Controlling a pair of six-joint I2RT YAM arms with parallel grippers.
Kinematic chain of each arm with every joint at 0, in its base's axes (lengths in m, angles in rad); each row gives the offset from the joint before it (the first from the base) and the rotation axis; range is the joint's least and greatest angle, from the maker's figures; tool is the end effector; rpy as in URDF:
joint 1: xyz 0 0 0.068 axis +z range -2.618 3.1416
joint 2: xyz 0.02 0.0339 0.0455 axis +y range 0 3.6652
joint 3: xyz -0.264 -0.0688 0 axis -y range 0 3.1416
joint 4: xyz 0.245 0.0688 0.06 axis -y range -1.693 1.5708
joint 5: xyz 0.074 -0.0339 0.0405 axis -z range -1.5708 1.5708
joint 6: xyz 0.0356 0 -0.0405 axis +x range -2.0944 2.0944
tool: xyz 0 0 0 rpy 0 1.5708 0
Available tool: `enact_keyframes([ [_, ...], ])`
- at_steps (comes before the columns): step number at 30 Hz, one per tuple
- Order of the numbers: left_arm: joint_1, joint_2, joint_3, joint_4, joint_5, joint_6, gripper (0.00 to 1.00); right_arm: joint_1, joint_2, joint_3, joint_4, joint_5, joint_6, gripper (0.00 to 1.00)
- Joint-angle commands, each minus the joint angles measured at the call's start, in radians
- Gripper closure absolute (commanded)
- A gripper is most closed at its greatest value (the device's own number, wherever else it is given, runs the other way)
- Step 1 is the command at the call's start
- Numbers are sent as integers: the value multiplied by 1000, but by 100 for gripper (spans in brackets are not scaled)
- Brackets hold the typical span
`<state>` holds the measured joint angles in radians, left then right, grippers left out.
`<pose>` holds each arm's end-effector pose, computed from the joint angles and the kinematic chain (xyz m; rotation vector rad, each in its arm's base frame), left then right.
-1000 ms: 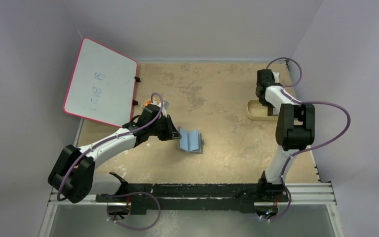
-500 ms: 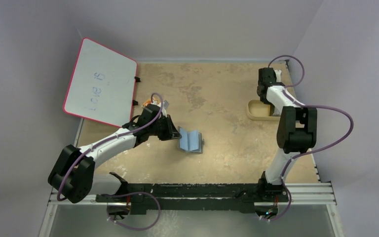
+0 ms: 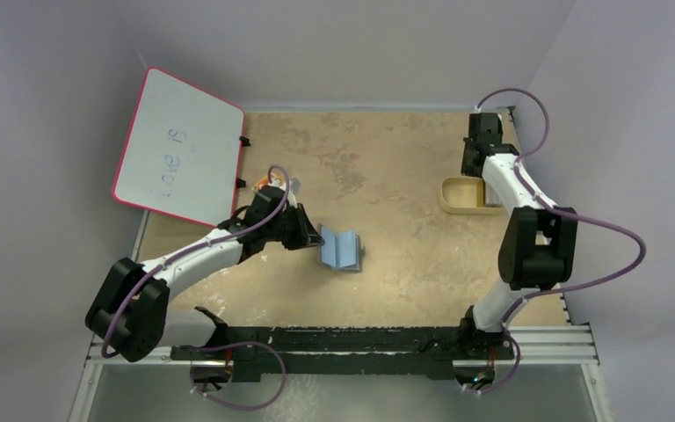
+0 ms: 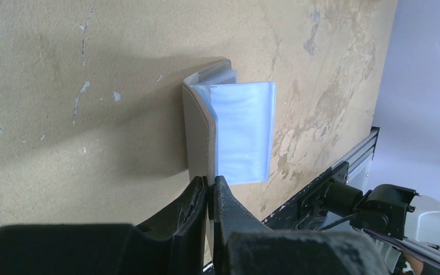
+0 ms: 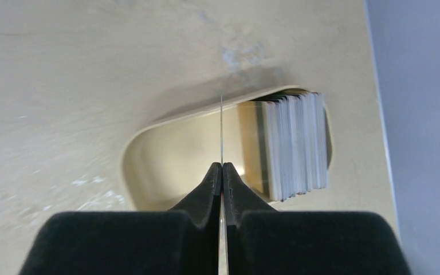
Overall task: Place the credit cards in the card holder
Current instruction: Pick up the credit card from the storage box, then insert the credit card into the card holder.
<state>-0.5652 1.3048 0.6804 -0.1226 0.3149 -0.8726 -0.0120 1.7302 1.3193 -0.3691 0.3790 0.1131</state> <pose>0.2167 -0.1505 0.2004 -0.2136 2.5230 -1.0285 0.3864 -0.0178 0.2560 0.3286 2.2911 -0.3933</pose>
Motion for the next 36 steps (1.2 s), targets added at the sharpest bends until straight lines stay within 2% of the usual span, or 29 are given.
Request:
enact_keyframes([
  [1,-1,-15,-13,136,30,-67,95,8,-108,-4,-1,-195,25,100],
  [6,-1,21,-51,303,40,-167,95,20,-233,-78,76,-496,93,100],
  [11,1,108,-88,498,63,-256,95,102,-334,-146,170,-660,191,100],
  [18,1,154,-95,503,27,-230,87,270,-453,-326,404,-807,375,100],
  [26,1,146,-94,401,-41,-153,81,464,-378,-490,651,-846,544,100],
  [30,1,145,-90,351,-71,-121,82,510,-313,-511,675,-834,561,100],
  [36,1,146,-85,302,-93,-91,85,514,-285,-526,632,-767,536,100],
])
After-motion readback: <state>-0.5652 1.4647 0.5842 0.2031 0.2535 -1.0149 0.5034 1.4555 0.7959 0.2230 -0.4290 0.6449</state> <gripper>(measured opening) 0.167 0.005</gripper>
